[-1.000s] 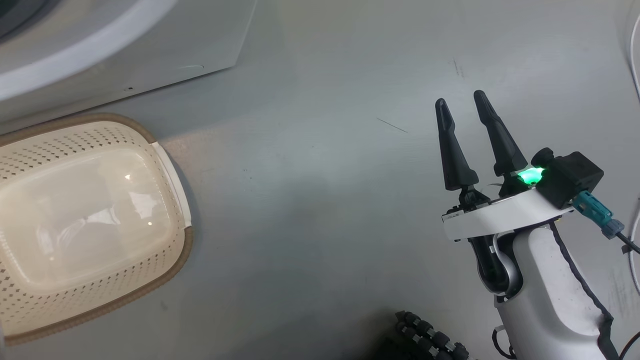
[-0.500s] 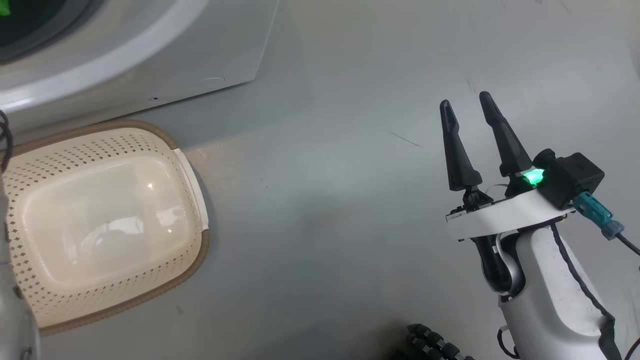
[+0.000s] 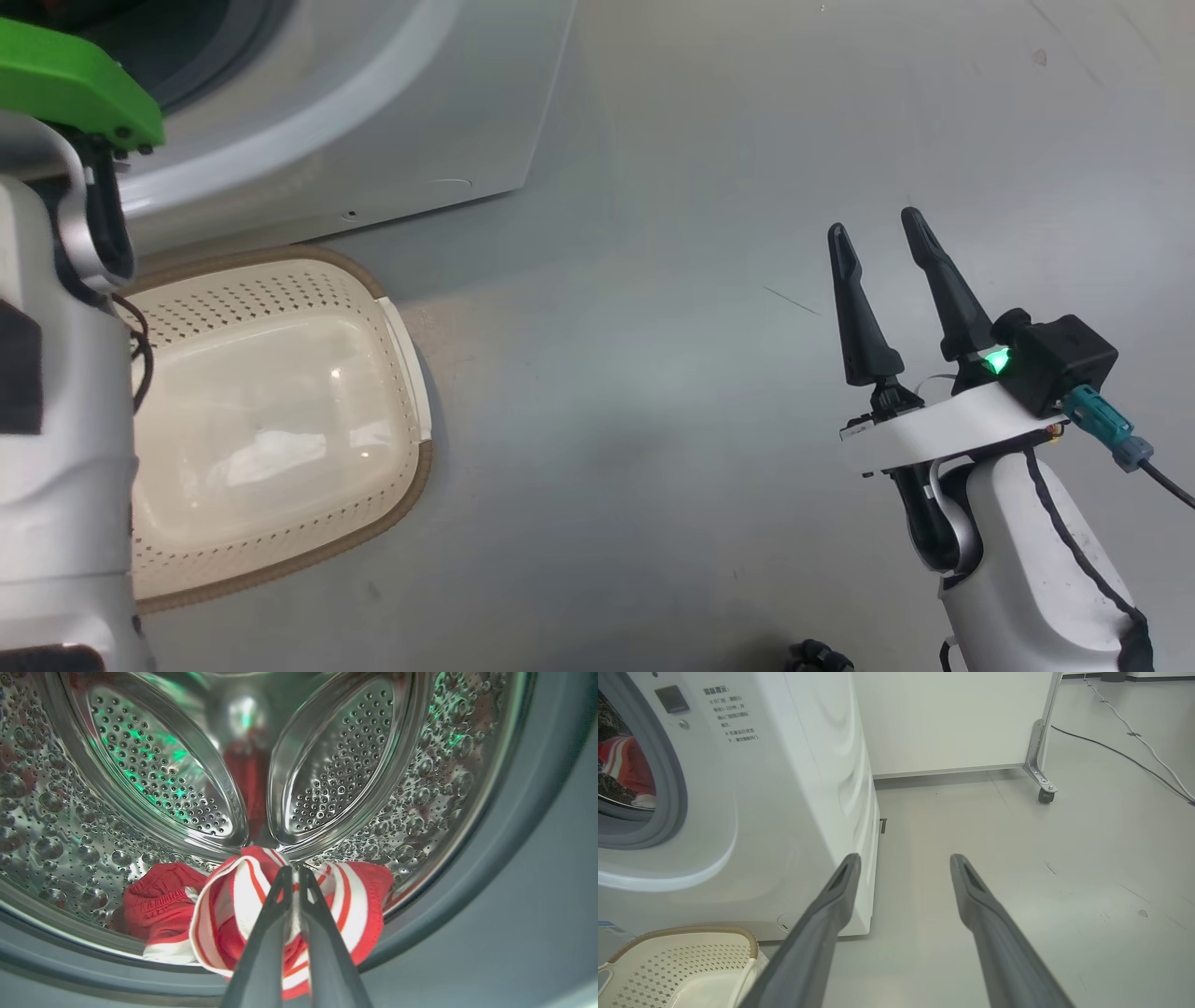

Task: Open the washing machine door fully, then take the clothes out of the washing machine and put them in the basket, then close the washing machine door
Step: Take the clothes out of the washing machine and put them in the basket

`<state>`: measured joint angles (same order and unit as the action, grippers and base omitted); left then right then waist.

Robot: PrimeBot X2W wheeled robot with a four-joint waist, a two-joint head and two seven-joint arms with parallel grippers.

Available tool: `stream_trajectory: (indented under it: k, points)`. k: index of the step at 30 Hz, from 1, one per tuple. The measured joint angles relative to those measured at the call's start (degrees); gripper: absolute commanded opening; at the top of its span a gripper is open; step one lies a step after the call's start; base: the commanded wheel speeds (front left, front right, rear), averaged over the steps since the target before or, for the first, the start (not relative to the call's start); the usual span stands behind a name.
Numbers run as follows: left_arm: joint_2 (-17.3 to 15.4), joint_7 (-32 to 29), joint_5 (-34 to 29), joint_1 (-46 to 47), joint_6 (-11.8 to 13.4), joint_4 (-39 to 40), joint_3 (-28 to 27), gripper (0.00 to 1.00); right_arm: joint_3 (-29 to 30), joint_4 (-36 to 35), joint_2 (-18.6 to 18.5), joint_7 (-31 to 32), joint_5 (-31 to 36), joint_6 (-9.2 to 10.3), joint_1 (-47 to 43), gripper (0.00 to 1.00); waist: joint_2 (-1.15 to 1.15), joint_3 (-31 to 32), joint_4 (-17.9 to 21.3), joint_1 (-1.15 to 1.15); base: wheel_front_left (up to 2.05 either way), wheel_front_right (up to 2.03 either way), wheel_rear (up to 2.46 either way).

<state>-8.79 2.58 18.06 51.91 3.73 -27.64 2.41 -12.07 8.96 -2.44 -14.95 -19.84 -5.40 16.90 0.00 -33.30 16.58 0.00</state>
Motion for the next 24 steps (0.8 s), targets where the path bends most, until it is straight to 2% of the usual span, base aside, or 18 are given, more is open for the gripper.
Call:
stream_trajectory:
  k: [14,24]
  points:
    - [3.1,9.6,-1.0,-8.8,0.6,4.9,1.1,0.0,1.0,1.0,0.0,0.0,3.1,-0.07,-3.2,1.0,0.0,5.5,-2.9,0.0,0.0,0.0,0.0]
    - [3.8,11.2,-2.6,-12.8,1.1,12.7,1.4,0.0,0.9,2.1,0.0,0.0,3.9,-0.51,-5.9,1.0,0.0,11.4,-5.0,0.0,0.0,0.0,0.0]
